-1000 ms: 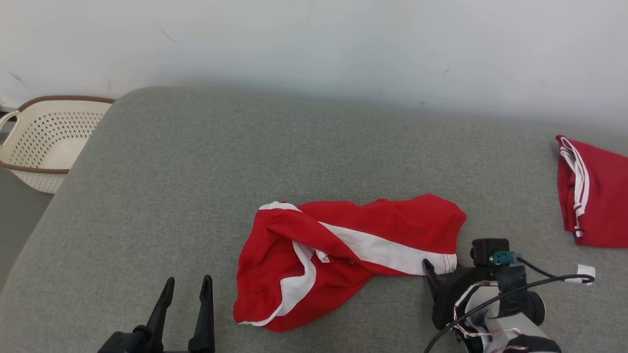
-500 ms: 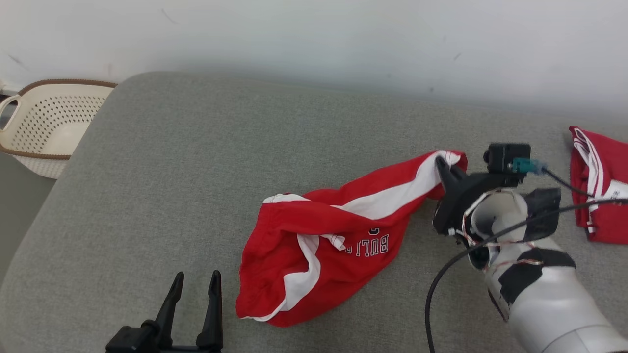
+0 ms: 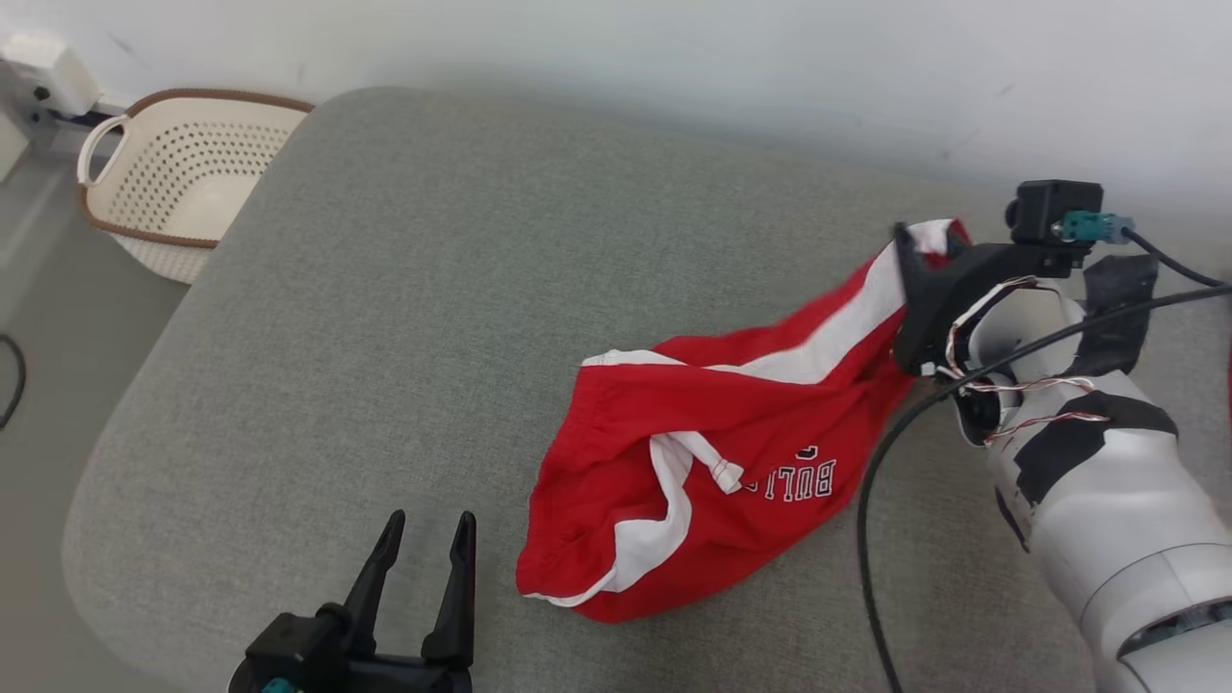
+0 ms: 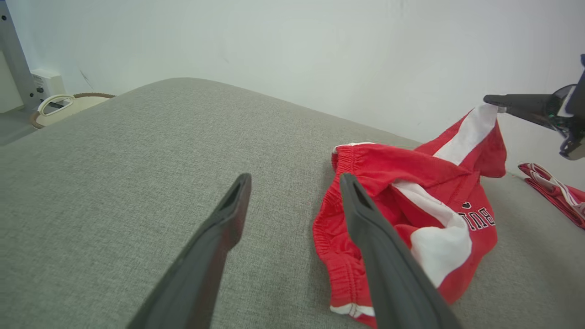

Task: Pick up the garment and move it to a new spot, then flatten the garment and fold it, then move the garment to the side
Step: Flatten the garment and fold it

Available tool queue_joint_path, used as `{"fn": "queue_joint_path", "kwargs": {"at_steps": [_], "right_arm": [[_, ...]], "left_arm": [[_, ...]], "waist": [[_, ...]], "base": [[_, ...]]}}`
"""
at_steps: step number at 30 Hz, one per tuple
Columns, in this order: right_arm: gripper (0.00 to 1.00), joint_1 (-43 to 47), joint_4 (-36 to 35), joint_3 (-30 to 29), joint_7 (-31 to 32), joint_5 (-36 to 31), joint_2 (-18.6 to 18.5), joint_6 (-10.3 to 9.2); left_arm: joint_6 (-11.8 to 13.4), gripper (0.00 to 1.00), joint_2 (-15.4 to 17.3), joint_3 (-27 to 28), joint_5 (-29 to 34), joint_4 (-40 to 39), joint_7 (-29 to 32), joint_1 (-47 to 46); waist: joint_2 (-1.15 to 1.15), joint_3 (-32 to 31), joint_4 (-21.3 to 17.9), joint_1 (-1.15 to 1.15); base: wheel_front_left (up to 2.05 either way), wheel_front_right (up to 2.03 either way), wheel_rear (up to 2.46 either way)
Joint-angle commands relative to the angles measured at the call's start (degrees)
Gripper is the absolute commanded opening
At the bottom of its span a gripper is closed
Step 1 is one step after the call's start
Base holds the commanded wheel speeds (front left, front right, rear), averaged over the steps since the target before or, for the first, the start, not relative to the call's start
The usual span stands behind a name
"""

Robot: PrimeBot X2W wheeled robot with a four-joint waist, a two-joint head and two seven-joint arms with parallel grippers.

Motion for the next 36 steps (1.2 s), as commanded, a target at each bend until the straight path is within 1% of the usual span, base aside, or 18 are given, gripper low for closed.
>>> {"fn": "queue_joint_path", "kwargs": {"at_steps": [1, 5, 8, 11, 15, 17, 18, 25, 29, 32, 36], "right_arm": [[1.0, -0.3, 0.7, 0.6, 0.2, -0.1, 0.4, 0.02], [1.0, 0.7, 0.8, 1.9, 0.1, 1.0, 1.0, 0.02], [1.0, 1.4, 0.1, 2.9, -0.2, 2.0, 1.2, 0.02], [1.0, 3.0, -2.0, 4.5, -1.9, 3.0, 1.3, 0.02], [1.0, 6.8, -6.5, 8.2, -3.5, 5.1, 1.5, 0.02], [1.0, 9.4, -9.2, 10.3, -4.1, 6.6, 1.1, 0.02], [1.0, 9.4, -9.2, 10.3, -4.1, 6.6, 1.1, 0.02], [1.0, 18.7, -18.5, 16.7, -5.3, 12.0, -0.5, 0.02], [1.0, 23.1, -22.9, 20.0, -5.1, 13.7, -0.5, 0.02], [1.0, 25.4, -25.3, 21.9, -4.5, 14.6, -0.4, 0.02], [1.0, 27.1, -26.6, 23.4, -4.1, 15.2, 0.0, 0.02]], "left_arm": [[0.4, 1.0, 0.0, 0.2, -0.2, -0.1, -0.2, -0.4], [0.9, 1.0, 0.0, 1.1, -0.3, -0.2, -0.2, 0.6], [0.8, 1.0, 0.0, 1.4, -0.1, -0.3, -0.2, 0.6], [0.7, 1.0, 0.0, 1.6, 0.1, -0.3, -0.2, 0.8], [0.8, 1.0, 0.0, 1.8, 0.2, -0.4, -0.2, 1.3], [0.6, 1.0, 0.0, 1.9, 0.2, -0.3, -0.2, 1.8], [0.6, 1.0, 0.0, 1.9, 0.2, -0.3, -0.2, 1.8], [0.9, 1.0, 0.0, 3.2, 0.9, -0.7, -0.2, 3.3], [0.5, 1.0, 0.0, 3.9, 1.2, -0.9, -0.2, 3.7], [0.5, 1.0, 0.0, 3.9, 1.3, -1.0, -0.2, 4.1], [0.5, 1.0, 0.0, 3.6, 1.2, -1.0, -0.2, 4.2]], "waist": [[-0.01, 0.5, 0.3, -0.01], [-0.01, 0.0, -1.4, -0.01], [-0.01, -0.4, -2.9, -0.01], [-0.01, -1.2, -4.0, -0.01], [-0.01, -2.3, -4.9, -0.01], [-0.01, -2.9, -5.0, -0.01], [-0.01, -2.9, -5.0, -0.01], [-0.01, -4.2, -4.8, -0.01], [-0.01, -4.4, -4.5, -0.01], [-0.01, -4.4, -4.1, -0.01], [-0.01, -4.2, -3.4, -0.01]], "base": [[0.0, 0.0, 0.0], [0.0, 0.0, 0.0], [0.0, 0.0, 0.0], [0.0, 0.0, 0.0], [0.0, 0.0, 0.0], [0.0, 0.0, 0.0], [0.0, 0.0, 0.0], [0.0, 0.0, 0.0], [0.0, 0.0, 0.0], [0.0, 0.0, 0.0], [0.0, 0.0, 0.0]]}}
